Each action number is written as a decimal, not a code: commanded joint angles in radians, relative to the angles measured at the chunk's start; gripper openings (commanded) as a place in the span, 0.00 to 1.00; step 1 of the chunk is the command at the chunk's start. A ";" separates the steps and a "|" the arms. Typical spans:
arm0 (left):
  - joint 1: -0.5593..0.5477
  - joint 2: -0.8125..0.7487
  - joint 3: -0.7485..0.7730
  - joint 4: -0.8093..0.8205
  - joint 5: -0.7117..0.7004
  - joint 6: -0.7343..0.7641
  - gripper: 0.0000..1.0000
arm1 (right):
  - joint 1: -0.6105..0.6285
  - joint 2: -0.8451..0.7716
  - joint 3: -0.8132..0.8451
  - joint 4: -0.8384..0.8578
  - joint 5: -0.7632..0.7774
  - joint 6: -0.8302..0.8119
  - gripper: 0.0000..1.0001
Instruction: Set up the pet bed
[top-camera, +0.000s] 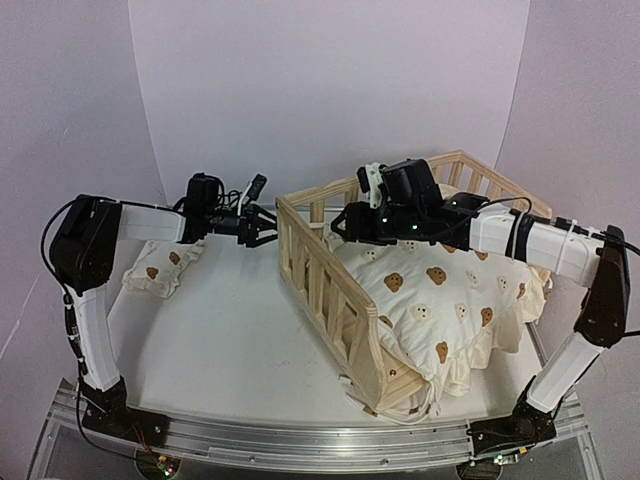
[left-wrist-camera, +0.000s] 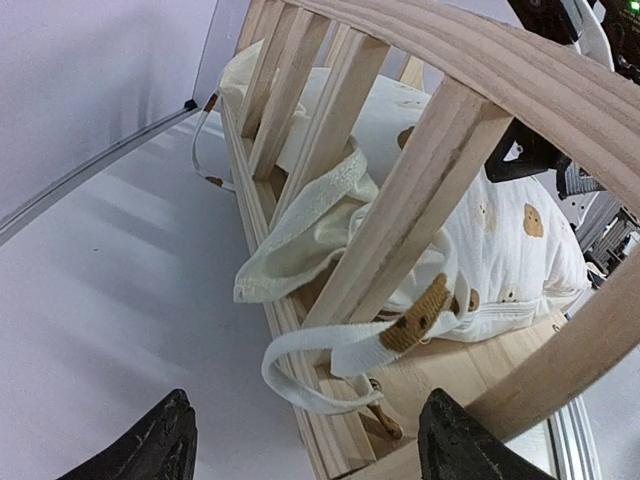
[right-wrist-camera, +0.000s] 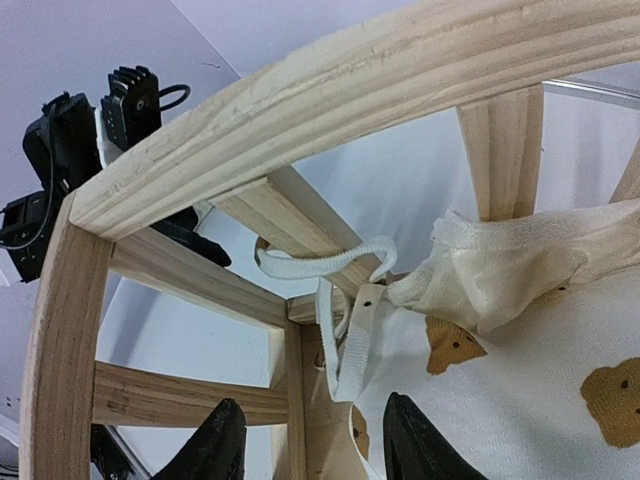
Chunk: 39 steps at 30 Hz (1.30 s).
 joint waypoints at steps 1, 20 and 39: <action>-0.032 0.054 0.103 0.038 0.054 0.068 0.76 | -0.003 -0.029 0.015 0.005 -0.018 -0.032 0.49; -0.067 0.247 0.260 0.043 0.140 0.152 0.62 | -0.002 -0.031 0.030 0.004 -0.041 -0.020 0.48; -0.059 -0.043 -0.019 0.047 0.066 0.166 0.00 | -0.002 -0.064 -0.007 0.001 -0.091 -0.076 0.47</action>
